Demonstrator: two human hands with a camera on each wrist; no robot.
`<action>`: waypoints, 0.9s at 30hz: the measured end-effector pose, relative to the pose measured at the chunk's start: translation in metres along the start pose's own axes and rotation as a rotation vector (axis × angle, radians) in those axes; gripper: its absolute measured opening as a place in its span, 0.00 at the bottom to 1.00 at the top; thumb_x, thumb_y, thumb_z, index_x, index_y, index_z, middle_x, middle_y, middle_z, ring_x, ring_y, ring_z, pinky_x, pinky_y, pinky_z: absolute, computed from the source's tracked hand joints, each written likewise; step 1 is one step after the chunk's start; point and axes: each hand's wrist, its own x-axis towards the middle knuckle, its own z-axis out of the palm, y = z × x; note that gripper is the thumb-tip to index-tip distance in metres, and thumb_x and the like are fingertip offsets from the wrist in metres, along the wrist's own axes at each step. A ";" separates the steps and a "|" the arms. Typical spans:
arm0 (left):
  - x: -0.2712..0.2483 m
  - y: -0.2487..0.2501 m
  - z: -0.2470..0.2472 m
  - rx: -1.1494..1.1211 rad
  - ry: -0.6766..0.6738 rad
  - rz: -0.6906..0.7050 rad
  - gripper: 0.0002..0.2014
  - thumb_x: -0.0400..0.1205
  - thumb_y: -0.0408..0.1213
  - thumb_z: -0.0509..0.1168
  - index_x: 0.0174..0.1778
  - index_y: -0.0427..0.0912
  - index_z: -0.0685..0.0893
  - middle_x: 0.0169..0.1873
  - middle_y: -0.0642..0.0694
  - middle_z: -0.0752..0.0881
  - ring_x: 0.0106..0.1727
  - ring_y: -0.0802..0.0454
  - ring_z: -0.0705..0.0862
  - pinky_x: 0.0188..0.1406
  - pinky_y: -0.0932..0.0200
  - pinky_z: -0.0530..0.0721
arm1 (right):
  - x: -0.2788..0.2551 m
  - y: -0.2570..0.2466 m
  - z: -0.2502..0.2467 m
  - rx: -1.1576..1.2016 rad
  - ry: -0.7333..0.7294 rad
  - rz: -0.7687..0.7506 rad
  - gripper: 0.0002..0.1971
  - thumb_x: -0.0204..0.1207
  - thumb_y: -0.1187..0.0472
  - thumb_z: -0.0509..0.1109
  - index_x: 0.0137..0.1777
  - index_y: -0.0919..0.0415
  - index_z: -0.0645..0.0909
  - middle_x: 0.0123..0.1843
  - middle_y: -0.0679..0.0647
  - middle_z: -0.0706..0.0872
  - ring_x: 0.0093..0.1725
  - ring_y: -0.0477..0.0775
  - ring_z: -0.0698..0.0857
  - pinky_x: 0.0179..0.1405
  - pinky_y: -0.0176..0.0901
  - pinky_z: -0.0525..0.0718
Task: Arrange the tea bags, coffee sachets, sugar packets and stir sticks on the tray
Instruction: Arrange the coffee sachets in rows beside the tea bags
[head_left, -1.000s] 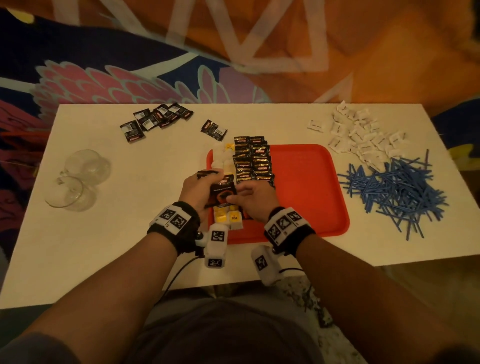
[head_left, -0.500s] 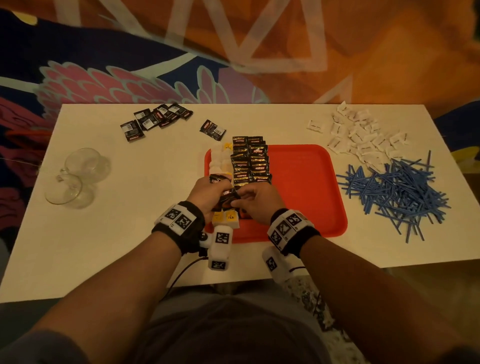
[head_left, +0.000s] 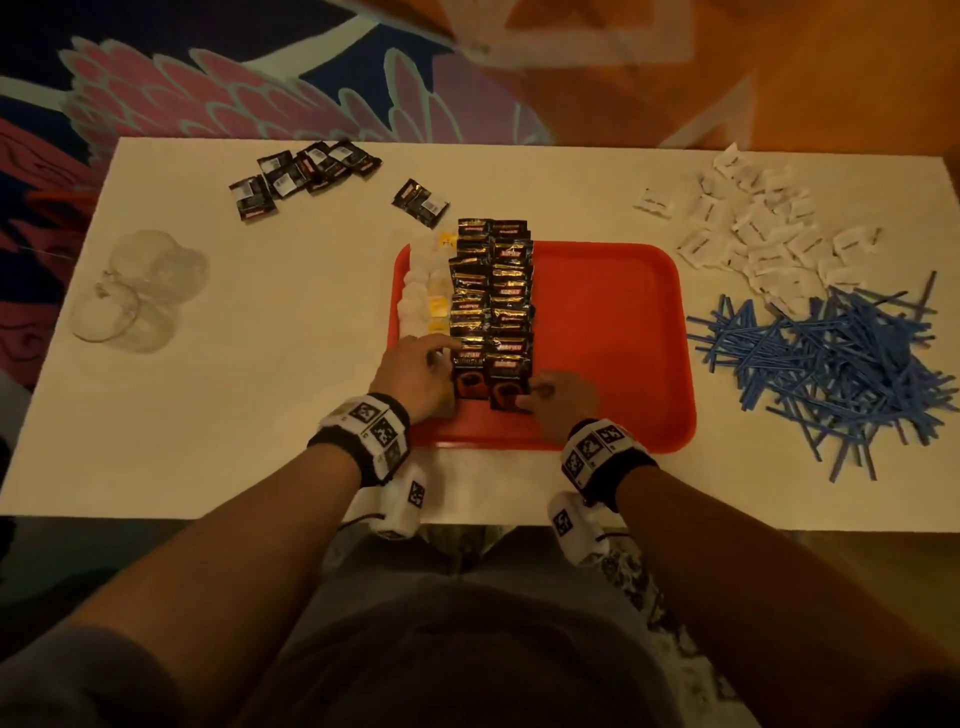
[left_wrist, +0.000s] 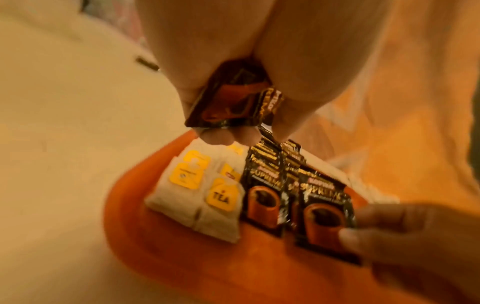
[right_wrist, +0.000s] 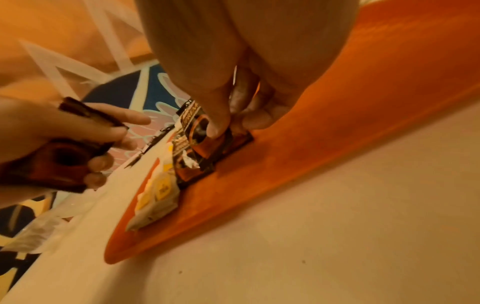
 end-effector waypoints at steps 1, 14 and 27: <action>-0.001 -0.002 0.001 0.125 -0.054 0.044 0.16 0.87 0.36 0.61 0.67 0.55 0.85 0.58 0.46 0.79 0.60 0.45 0.80 0.59 0.59 0.75 | 0.002 0.002 -0.001 0.009 0.003 0.018 0.09 0.77 0.55 0.76 0.53 0.56 0.83 0.42 0.43 0.82 0.35 0.34 0.76 0.27 0.26 0.68; -0.001 0.008 0.020 0.584 -0.243 0.089 0.25 0.85 0.37 0.59 0.79 0.58 0.74 0.74 0.43 0.71 0.65 0.39 0.81 0.58 0.43 0.85 | 0.019 0.005 0.001 0.182 0.080 0.078 0.12 0.70 0.63 0.81 0.47 0.58 0.80 0.42 0.51 0.87 0.38 0.42 0.84 0.32 0.30 0.79; 0.001 0.002 0.015 0.395 -0.145 0.091 0.24 0.85 0.36 0.59 0.78 0.54 0.76 0.71 0.44 0.73 0.65 0.41 0.80 0.60 0.49 0.84 | 0.018 0.004 0.004 0.165 0.114 0.052 0.13 0.71 0.56 0.80 0.50 0.55 0.79 0.42 0.47 0.84 0.39 0.41 0.82 0.29 0.29 0.72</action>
